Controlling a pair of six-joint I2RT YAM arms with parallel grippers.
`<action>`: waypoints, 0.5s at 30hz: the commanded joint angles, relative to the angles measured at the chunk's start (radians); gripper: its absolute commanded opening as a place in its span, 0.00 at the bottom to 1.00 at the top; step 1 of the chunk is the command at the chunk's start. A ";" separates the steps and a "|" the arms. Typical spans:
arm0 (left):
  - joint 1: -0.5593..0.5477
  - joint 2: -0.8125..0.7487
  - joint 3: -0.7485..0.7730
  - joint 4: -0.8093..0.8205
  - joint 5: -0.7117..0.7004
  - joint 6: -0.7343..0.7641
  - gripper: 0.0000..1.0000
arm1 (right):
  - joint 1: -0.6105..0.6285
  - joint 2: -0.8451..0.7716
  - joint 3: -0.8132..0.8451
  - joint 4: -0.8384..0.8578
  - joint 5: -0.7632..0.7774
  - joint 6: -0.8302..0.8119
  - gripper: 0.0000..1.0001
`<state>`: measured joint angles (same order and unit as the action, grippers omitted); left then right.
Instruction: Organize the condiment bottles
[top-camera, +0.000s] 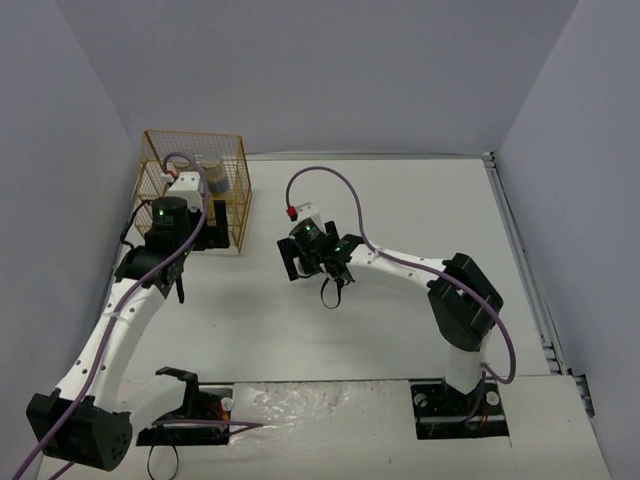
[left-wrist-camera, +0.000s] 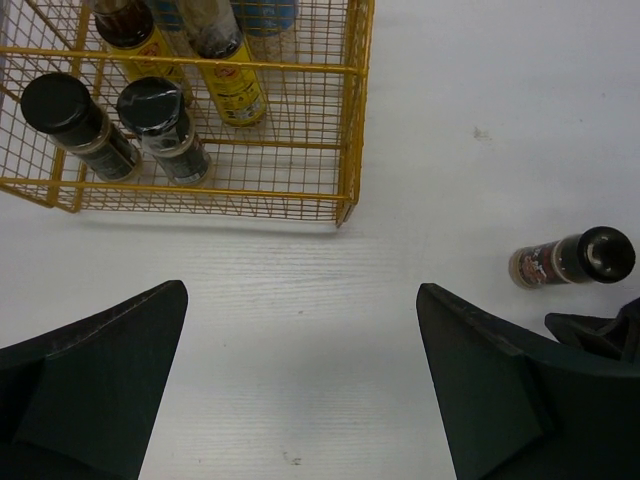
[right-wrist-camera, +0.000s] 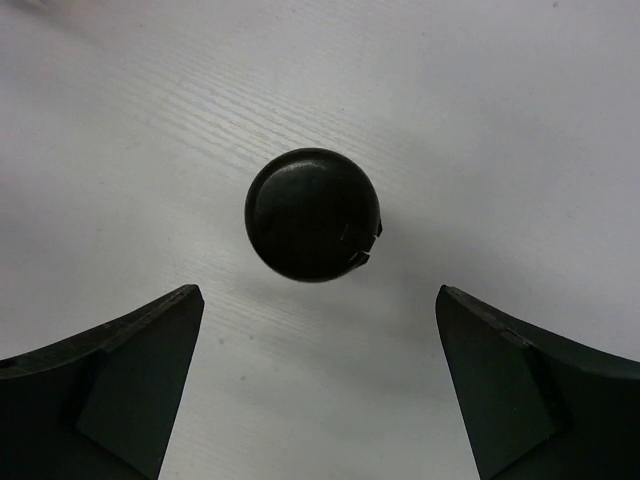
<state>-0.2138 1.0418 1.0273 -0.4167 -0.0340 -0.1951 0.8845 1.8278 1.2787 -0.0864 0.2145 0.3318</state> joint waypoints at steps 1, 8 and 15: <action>0.002 0.010 0.008 0.097 0.124 -0.004 0.97 | -0.002 -0.203 -0.050 0.036 -0.029 -0.026 1.00; -0.026 0.070 0.015 0.129 0.247 -0.053 0.97 | -0.009 -0.510 -0.244 -0.018 0.005 -0.056 1.00; -0.158 0.141 0.016 0.175 0.221 -0.132 0.97 | -0.019 -0.879 -0.394 -0.089 0.184 -0.019 1.00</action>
<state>-0.2939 1.1585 1.0164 -0.3425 0.1781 -0.2522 0.8775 1.1174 0.9243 -0.1581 0.2574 0.2953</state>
